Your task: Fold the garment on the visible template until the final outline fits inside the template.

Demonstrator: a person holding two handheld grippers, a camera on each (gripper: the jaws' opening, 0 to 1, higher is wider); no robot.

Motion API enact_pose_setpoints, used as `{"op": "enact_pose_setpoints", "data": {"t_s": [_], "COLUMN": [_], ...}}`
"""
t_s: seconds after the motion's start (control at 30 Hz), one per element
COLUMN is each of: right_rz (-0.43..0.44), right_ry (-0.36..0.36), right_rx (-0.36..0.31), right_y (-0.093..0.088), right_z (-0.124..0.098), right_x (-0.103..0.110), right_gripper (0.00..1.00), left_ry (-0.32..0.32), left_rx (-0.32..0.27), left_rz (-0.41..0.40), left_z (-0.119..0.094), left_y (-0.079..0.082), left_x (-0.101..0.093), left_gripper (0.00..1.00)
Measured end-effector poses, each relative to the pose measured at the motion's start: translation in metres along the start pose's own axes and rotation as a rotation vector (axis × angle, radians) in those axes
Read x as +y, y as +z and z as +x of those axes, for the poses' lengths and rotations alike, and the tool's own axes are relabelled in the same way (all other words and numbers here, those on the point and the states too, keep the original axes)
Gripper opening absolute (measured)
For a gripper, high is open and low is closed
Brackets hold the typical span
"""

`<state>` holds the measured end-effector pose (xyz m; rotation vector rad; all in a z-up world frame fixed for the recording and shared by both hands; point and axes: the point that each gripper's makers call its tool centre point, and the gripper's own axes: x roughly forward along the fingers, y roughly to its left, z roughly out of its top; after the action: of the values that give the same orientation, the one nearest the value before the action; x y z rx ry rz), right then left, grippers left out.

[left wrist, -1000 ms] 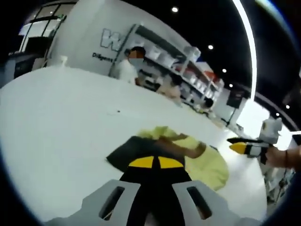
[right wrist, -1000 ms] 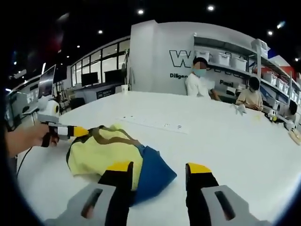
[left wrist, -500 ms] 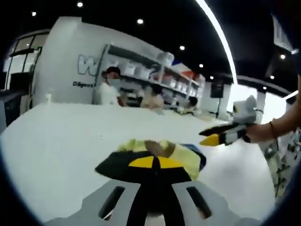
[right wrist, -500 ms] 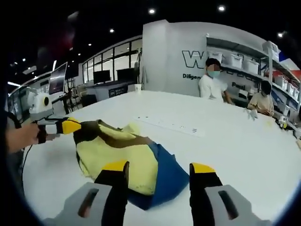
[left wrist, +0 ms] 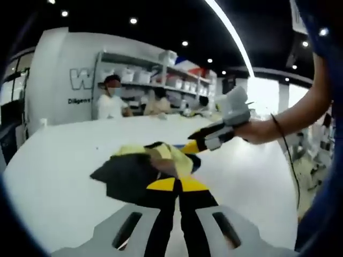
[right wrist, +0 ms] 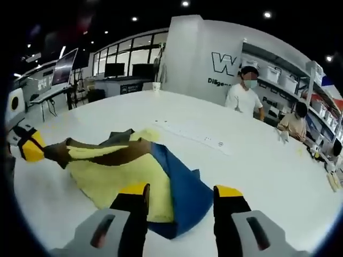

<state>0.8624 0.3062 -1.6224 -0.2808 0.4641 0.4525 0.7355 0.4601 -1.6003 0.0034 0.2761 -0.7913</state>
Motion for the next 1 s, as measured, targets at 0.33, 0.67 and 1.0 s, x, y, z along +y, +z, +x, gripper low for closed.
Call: {"op": "enact_pose_setpoints", "data": {"t_s": [0.33, 0.67, 1.0], "right_rz": [-0.231, -0.338, -0.662], "right_ry": [0.201, 0.360, 0.460], "right_rx": [-0.013, 0.045, 0.140], "right_y": [0.006, -0.002, -0.006], "right_z": [-0.036, -0.066, -0.030], "right_x": [0.031, 0.043, 0.079], "right_gripper": [0.43, 0.39, 0.26], "left_ry": [-0.031, -0.087, -0.096], "left_rx": [0.103, 0.158, 0.162], "left_rz": [0.037, 0.064, 0.065], "left_z": [-0.026, -0.038, -0.041], "left_y": [-0.039, -0.060, -0.063], "left_x": [-0.033, -0.071, -0.094], "left_gripper": [0.02, 0.02, 0.02]}}
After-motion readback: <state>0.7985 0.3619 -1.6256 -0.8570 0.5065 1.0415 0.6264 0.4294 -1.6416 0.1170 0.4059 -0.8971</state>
